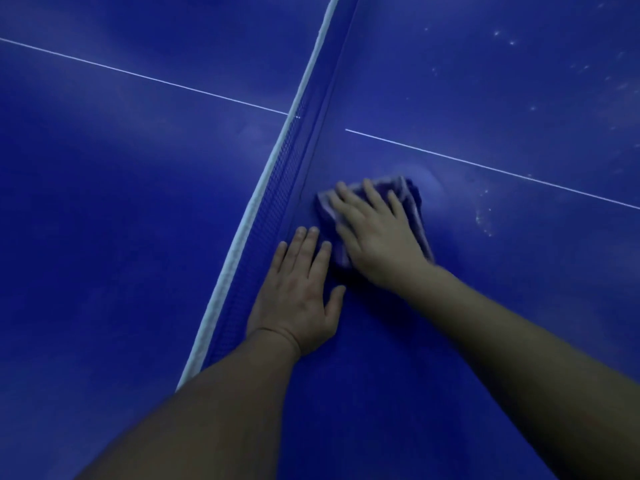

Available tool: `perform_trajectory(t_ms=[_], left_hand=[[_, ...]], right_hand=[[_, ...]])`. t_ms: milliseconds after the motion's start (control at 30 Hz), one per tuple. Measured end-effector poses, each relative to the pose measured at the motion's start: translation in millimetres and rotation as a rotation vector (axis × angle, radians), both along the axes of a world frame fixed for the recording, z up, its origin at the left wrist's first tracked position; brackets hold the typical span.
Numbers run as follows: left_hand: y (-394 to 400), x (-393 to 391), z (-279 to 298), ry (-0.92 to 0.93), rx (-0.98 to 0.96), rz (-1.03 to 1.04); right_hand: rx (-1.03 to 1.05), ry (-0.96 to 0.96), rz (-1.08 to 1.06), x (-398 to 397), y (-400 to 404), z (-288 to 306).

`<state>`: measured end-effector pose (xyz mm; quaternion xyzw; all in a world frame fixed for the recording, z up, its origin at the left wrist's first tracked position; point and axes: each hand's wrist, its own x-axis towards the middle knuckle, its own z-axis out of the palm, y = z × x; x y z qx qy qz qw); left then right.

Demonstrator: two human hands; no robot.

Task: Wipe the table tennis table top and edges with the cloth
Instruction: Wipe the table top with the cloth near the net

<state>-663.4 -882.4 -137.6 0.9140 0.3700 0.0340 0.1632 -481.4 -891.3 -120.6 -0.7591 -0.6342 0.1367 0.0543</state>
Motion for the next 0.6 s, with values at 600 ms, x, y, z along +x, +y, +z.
perform_trajectory(t_ms=[600], left_hand=[[0.6, 0.9, -1.8, 0.039, 0.057, -0.081]], right_hand=[[0.023, -0.007, -0.376, 17.7, -70.2, -6.5]])
